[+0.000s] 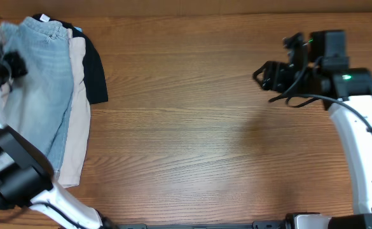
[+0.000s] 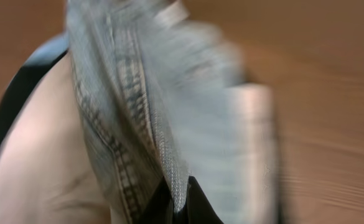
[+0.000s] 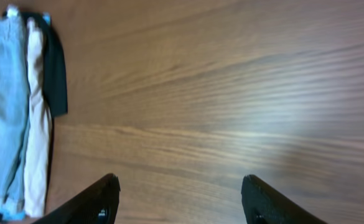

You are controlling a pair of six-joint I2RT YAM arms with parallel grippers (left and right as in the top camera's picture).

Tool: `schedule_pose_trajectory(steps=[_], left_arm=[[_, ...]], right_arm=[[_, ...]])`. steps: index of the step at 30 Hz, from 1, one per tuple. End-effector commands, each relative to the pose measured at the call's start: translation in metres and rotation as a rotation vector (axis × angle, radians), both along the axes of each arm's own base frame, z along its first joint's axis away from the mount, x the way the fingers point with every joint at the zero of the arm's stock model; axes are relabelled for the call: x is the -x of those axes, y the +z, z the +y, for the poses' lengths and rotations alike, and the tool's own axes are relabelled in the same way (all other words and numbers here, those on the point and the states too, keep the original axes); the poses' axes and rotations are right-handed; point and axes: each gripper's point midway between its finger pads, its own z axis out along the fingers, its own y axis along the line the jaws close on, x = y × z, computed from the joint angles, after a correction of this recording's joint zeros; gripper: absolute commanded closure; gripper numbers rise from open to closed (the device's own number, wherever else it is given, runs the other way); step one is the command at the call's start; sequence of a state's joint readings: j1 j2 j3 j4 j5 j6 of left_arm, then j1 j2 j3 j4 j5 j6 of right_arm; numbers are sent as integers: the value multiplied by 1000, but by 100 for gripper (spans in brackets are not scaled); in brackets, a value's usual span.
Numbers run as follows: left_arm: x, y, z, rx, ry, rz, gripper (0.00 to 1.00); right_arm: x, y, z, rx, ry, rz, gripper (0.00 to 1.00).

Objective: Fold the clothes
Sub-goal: 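Lift the denim shorts with the left gripper and drag them right onto the table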

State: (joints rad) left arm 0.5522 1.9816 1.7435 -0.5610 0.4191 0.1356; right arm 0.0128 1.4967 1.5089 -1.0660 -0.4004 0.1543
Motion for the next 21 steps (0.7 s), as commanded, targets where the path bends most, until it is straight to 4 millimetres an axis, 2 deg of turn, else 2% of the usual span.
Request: schedule_pose_trajectory(steps=[1, 3, 4, 5, 7, 9, 11, 14, 17, 21], left_arm=[[-4, 104, -99, -17, -189, -182, 96], [-1, 121, -160, -12, -302, -193, 96], [1, 126, -197, 2, -375, -196, 96], [3, 127, -224, 13, -428, -193, 96], [8, 125, -296, 54, -569, -182, 96], [17, 114, -367, 86, -705, -158, 96], [28, 97, -429, 90, -824, -133, 96], [44, 59, -503, 51, -932, -77, 96], [56, 27, -543, -19, -963, -32, 96], [69, 15, -562, -28, -996, -4, 90]], right_arm=[[-2, 49, -27, 5, -78, -103, 34], [4, 61, -44, 8, -127, -106, 34], [7, 65, -55, 9, -156, -105, 34], [8, 68, -62, 11, -177, -104, 34], [12, 70, -82, 16, -231, -99, 34], [15, 69, -103, 18, -290, -92, 34], [18, 68, -120, 20, -339, -86, 34], [21, 68, -142, 26, -395, -87, 35], [25, 67, -149, 39, -389, -89, 35], [29, 64, -149, 55, -369, -77, 34]])
